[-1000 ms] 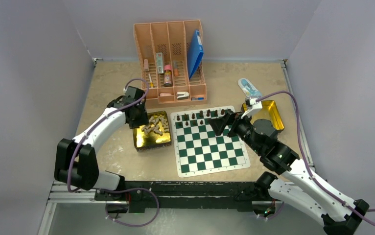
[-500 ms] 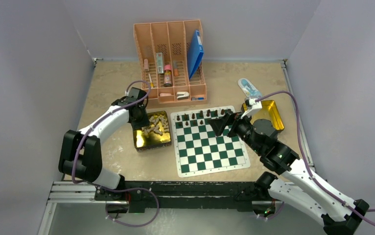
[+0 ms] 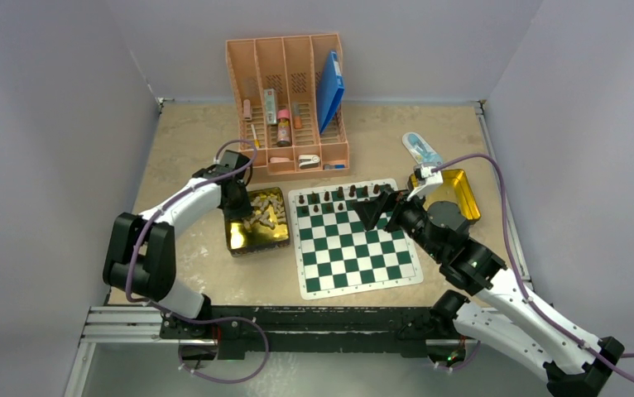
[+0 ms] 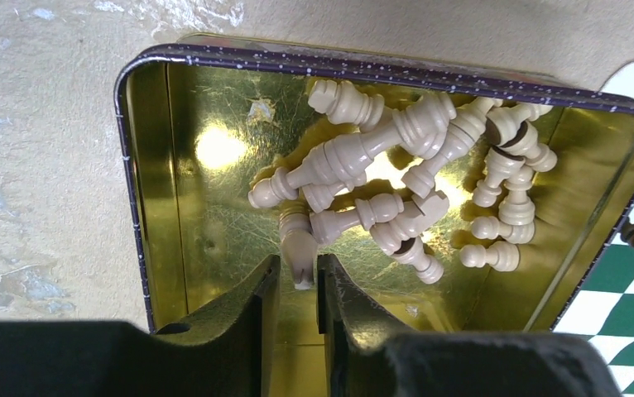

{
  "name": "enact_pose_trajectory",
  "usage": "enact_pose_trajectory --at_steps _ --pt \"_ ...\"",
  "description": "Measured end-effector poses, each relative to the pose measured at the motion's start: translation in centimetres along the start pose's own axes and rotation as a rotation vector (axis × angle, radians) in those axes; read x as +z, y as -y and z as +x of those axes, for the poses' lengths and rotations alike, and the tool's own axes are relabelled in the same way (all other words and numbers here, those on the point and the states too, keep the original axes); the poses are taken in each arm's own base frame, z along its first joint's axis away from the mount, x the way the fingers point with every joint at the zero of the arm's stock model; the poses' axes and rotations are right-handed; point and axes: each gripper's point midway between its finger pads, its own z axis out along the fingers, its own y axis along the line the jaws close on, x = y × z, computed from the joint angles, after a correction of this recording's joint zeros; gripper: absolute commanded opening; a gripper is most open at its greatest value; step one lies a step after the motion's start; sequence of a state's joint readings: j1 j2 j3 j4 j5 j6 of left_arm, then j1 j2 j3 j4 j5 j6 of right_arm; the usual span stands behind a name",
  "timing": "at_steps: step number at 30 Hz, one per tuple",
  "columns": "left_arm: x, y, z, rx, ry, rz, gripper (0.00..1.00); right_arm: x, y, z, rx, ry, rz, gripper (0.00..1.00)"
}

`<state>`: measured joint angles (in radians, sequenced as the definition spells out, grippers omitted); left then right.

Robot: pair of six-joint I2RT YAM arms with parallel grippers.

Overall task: Set up the chess pieces on the board
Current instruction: Pick up the chess piece from the storage box.

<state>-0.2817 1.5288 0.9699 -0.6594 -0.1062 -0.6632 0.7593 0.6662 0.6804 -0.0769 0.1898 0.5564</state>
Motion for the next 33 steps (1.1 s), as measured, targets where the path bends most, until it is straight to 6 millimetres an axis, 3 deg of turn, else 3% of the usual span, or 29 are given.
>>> enact_pose_trajectory --at_steps 7,16,33 --pt "0.3 0.0 0.3 -0.004 -0.013 -0.001 0.09 0.0 0.0 0.0 0.000 0.000 0.000 0.99" --pt "0.1 -0.1 0.3 0.004 -0.014 -0.002 0.04 0.0 0.0 0.0 0.000 0.000 0.000 0.98" --pt "-3.8 0.3 -0.8 0.107 0.023 0.054 0.02 0.2 0.5 0.8 0.006 -0.033 0.023 0.98"
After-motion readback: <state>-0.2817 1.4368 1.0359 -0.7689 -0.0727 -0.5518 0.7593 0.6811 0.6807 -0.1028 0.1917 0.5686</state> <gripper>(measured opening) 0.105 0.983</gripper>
